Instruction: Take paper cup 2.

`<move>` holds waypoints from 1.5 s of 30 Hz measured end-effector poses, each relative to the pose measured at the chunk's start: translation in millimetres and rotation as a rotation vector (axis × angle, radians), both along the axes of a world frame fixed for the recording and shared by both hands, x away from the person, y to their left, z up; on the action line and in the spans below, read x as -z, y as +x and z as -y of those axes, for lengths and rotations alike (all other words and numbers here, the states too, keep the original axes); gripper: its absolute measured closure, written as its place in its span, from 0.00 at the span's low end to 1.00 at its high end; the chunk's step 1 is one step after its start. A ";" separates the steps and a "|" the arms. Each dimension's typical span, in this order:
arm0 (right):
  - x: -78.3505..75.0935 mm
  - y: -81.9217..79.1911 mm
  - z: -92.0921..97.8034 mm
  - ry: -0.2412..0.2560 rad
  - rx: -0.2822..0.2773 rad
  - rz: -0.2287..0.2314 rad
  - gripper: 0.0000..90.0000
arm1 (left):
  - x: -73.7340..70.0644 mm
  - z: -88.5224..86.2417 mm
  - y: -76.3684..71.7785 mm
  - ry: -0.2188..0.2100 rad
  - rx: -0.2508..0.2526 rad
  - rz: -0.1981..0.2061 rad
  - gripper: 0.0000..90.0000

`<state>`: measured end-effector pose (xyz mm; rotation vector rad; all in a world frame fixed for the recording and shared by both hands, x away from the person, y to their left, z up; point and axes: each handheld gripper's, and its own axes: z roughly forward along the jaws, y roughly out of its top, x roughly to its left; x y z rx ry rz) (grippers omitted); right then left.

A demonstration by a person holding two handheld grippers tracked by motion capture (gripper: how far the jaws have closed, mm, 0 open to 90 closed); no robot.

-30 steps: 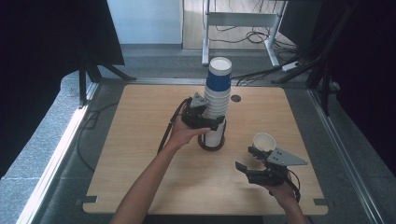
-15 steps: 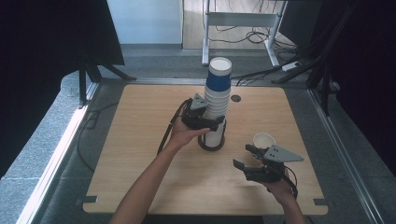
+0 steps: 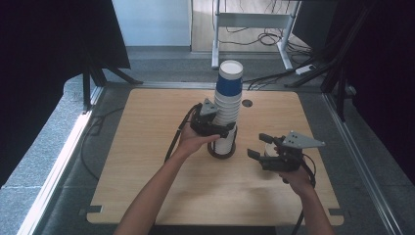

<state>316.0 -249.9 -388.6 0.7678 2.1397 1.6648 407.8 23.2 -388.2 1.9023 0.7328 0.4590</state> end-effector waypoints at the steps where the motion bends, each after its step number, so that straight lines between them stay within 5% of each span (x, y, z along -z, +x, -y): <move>1: -4.9 2.3 -0.1 0.009 -0.017 0.006 0.30 | -0.1 -0.3 0.1 0.005 0.002 0.001 0.15; 4: -21.9 12.2 0.1 0.020 -0.064 0.013 0.30 | 0.0 0.2 -0.2 0.001 0.000 0.001 0.15; 17: -79.4 45.1 -13.3 -0.018 -0.094 0.033 0.30 | -0.5 0.4 -1.2 0.010 0.002 0.002 0.15; 32: -114.5 75.5 -27.1 -0.013 -0.088 0.029 0.27 | -0.4 2.6 -2.4 0.002 0.001 0.001 0.15; 45: -124.2 91.6 -39.1 0.010 -0.106 0.021 0.24 | -0.7 3.6 -3.7 0.001 0.003 -0.005 0.15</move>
